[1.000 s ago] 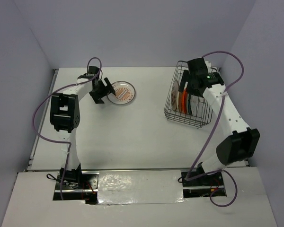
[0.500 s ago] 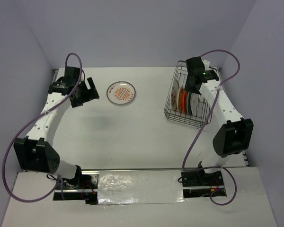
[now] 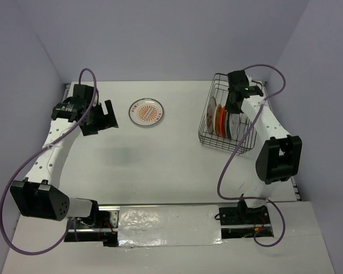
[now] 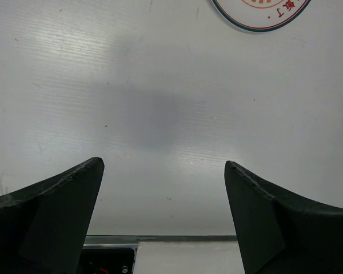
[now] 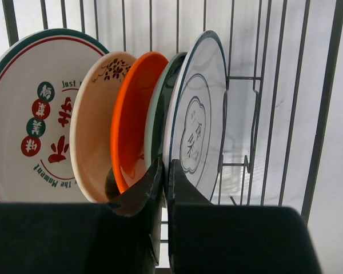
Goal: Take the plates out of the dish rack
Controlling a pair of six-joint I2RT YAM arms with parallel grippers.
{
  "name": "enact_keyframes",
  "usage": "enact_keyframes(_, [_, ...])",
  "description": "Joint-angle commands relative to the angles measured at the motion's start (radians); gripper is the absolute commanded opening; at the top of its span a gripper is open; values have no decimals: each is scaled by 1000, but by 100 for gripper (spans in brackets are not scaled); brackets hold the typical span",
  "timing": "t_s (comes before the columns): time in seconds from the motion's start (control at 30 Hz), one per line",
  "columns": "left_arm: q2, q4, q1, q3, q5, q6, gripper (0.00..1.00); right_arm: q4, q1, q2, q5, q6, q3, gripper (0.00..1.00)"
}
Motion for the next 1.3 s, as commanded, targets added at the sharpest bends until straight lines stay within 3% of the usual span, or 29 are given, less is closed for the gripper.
enact_keyframes(0.0, [-10,-51,-1,79,17,35,100,23,0,-5,-13,-7,37,3])
enact_keyframes(0.2, [-10,-79,-1,180,42,11,99,-129,3,-81,16,-16,192,0])
enact_keyframes(0.3, [-3,-65,-1,197,79,-12,100,-225,4,-110,32,-41,348,0])
enact_keyframes(0.43, [10,-36,-1,232,164,-55,99,-308,24,-149,-54,-140,497,0])
enact_keyframes(0.47, [28,-34,0,246,195,-66,99,-304,44,-163,-151,-232,510,0])
enact_keyframes(0.57, [66,41,0,266,360,-147,100,-238,248,-251,-198,-440,443,0])
enact_keyframes(0.6, [77,62,0,268,464,-207,99,-218,421,-282,-112,-492,370,0])
enact_keyframes(0.73, [123,182,-15,294,626,-296,100,-215,764,-296,165,-722,206,0])
enact_keyframes(0.97, [74,274,-35,135,731,-356,100,-111,1020,-313,283,-883,104,0])
enact_keyframes(1.27, [46,279,-36,-13,758,-353,92,-71,1113,-161,224,-977,191,0])
